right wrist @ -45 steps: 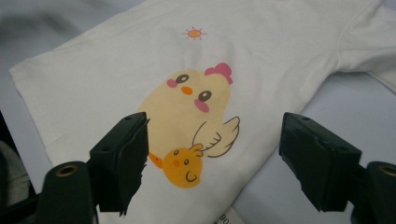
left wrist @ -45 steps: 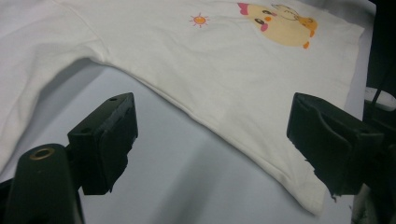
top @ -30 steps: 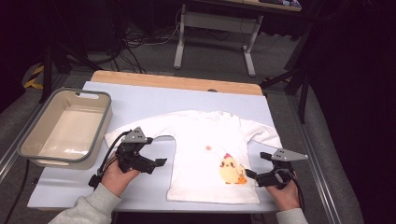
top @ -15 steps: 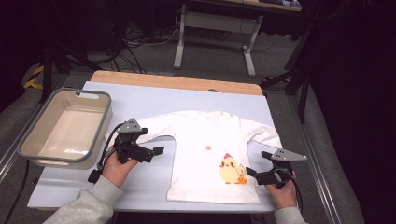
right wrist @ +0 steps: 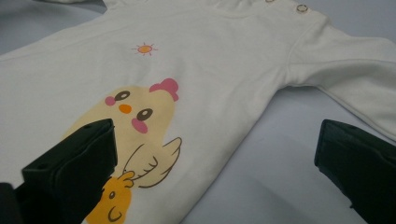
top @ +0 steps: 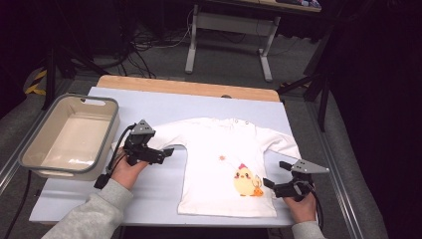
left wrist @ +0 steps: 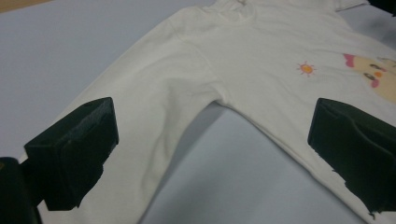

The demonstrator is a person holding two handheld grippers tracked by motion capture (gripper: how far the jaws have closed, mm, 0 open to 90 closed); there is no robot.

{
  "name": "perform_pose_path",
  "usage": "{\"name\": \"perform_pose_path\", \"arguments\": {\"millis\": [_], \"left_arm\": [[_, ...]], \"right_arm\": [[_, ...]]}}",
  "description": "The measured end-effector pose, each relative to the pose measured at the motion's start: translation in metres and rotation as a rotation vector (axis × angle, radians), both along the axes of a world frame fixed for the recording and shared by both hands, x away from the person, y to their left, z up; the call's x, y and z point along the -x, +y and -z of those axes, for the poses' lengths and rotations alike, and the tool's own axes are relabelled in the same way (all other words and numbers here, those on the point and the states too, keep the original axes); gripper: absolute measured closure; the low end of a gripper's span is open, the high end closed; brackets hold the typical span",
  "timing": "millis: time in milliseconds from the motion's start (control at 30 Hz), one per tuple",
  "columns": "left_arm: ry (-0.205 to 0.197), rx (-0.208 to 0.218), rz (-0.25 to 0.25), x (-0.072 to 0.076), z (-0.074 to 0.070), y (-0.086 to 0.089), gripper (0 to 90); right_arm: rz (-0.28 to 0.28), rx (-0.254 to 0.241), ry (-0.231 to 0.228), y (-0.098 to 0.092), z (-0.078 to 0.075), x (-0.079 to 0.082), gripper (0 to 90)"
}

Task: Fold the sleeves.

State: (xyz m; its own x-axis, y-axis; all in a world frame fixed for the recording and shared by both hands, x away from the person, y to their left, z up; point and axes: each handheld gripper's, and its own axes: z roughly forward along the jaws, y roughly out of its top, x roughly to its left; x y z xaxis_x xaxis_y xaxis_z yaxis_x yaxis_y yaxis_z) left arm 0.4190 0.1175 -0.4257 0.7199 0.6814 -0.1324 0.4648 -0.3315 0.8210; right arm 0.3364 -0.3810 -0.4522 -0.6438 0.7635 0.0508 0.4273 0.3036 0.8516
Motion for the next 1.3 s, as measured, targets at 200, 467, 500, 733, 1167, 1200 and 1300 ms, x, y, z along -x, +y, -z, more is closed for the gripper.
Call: {"name": "perform_pose_path", "arguments": {"millis": [200,467,500,733,1167,1200,1300], "left_arm": [[0.0,-0.048,-0.05,-0.01,0.005,-0.002,3.5],[0.034,-0.071,-0.145,-0.023,0.015,0.001,5.9],[0.033,-0.08,-0.156,-0.025,0.016,0.002,5.9],[0.085,-0.141,-0.213,-0.034,0.026,0.005,7.9],[0.147,-0.204,-0.286,-0.04,0.033,0.006,30.8],[0.156,-0.205,-0.288,-0.04,0.033,0.006,32.3],[0.148,-0.233,-0.292,-0.039,0.034,0.004,37.3]], "right_arm": [[-0.001,-0.005,0.001,-0.001,0.0,0.001,0.2],[-0.007,-0.013,0.0,-0.001,0.0,0.001,0.3],[-0.008,-0.013,0.0,-0.001,0.0,0.001,0.3],[-0.024,-0.031,-0.008,-0.003,0.0,0.003,0.3],[-0.032,-0.024,-0.006,-0.002,0.0,0.003,0.5],[-0.032,-0.023,-0.004,-0.002,0.0,0.002,0.5],[-0.032,-0.022,-0.004,-0.002,0.0,0.003,0.5]]}}
